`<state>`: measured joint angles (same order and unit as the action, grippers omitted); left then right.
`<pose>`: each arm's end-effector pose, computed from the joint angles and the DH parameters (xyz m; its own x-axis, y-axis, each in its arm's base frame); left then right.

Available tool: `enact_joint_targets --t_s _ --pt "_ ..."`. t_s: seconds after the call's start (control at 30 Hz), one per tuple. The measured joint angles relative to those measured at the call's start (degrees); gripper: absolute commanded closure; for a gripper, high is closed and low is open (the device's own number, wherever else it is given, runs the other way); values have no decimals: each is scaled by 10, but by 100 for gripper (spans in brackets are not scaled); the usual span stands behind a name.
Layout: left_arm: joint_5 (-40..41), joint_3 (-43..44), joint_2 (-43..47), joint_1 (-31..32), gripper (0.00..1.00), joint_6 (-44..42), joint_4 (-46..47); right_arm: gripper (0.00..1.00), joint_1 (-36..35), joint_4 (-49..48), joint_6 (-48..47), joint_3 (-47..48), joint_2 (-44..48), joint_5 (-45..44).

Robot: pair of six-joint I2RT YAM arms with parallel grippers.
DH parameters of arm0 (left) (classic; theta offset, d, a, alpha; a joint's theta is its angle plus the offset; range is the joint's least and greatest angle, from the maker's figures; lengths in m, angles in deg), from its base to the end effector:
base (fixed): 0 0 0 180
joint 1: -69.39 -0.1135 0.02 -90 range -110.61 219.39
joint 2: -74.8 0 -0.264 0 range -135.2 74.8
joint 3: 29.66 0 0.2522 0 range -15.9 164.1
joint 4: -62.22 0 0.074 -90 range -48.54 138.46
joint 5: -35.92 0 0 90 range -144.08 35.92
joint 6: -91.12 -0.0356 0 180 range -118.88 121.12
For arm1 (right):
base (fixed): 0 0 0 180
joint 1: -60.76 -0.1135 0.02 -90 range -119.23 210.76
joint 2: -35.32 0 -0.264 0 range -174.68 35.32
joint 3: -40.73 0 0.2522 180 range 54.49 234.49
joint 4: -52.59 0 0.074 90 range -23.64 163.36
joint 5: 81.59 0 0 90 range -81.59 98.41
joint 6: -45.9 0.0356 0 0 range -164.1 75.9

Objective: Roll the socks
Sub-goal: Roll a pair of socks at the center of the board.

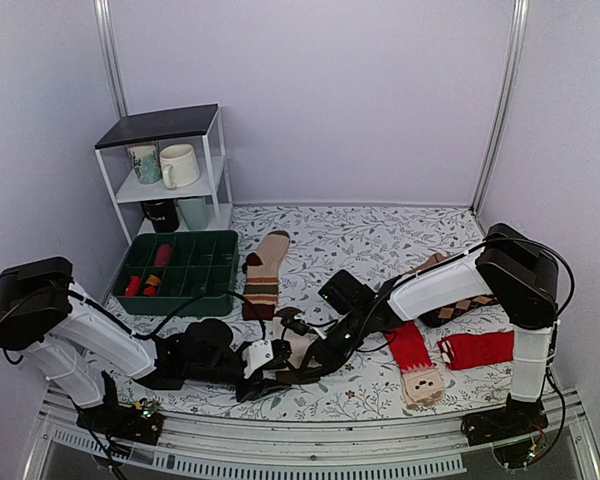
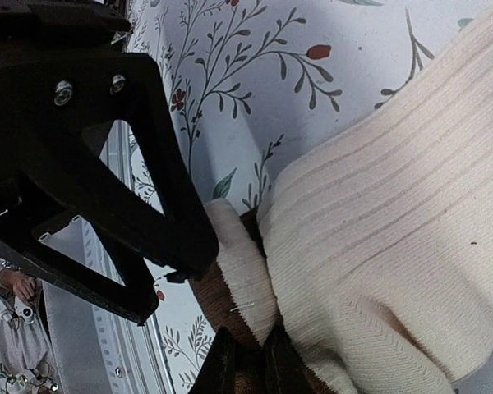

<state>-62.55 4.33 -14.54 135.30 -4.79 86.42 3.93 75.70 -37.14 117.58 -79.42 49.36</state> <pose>0.0988 -0.2338 0.1135 -0.1117 0.4994 -0.8591 0.9711 0.2385 0.0123 0.1875 0.3295 0.1101 -0.5727 -0.7089 -0.4118 -0.7421 0.2349 0.6277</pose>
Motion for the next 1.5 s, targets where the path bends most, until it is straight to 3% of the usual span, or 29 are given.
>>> enact_joint_targets --t_s 0.67,1.0,1.2,1.27,1.5 --pt "3 19 -65 3 56 -11 8 97 7 30 10 9 -16 56" --pt "-5 19 -55 7 97 -1 10 96 9 33 13 10 -19 63" --pt "-14 19 -56 7 100 14 10 82 10 33 20 10 -19 66" --pt "-17 19 -56 7 100 24 10 71 10 28 25 7 -17 65" --pt "-42 2 -56 -2 100 105 32 52 0 -138 42 -134 89 -46"
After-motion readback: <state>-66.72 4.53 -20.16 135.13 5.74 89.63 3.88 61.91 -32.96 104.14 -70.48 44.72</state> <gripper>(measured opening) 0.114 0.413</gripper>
